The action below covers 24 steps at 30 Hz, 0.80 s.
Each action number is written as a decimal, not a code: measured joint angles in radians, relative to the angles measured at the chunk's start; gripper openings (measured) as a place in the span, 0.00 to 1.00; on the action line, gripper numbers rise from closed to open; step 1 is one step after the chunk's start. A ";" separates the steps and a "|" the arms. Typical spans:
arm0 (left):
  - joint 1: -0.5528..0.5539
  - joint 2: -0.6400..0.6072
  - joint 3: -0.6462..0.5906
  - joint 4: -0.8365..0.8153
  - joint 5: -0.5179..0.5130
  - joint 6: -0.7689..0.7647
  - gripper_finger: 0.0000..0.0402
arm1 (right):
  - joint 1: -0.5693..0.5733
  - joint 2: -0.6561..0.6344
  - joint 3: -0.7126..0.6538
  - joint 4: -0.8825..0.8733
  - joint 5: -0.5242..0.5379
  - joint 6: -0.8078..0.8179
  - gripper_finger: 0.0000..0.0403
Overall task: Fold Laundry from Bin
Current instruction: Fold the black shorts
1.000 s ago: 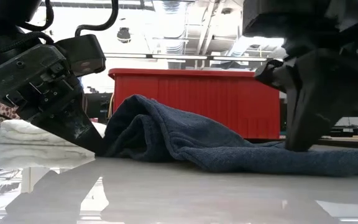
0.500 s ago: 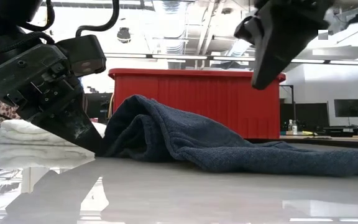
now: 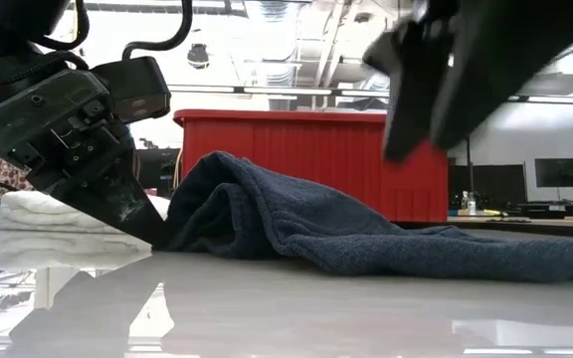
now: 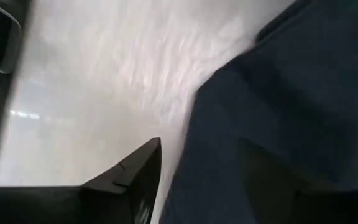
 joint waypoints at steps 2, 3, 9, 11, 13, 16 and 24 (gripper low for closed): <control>0.000 0.000 0.000 0.000 0.002 0.002 0.00 | 0.016 0.040 -0.002 0.007 -0.002 0.000 0.58; 0.000 0.000 0.001 -0.003 0.002 0.002 0.00 | 0.019 0.058 -0.002 0.010 -0.008 0.003 0.58; 0.000 0.000 0.001 -0.008 0.004 0.012 0.00 | 0.036 0.124 -0.002 -0.002 -0.024 0.061 0.53; 0.000 0.000 0.001 -0.008 0.004 0.017 0.00 | 0.034 0.126 -0.002 -0.018 -0.016 0.093 0.50; 0.000 0.000 0.001 -0.009 0.004 0.018 0.00 | 0.025 0.127 0.000 -0.041 0.004 0.128 0.46; 0.000 0.000 0.001 -0.009 0.004 0.025 0.00 | 0.013 0.124 -0.001 -0.074 0.005 0.160 0.35; 0.000 0.000 0.000 -0.009 0.005 0.026 0.00 | -0.015 0.109 -0.001 -0.098 -0.042 0.157 0.04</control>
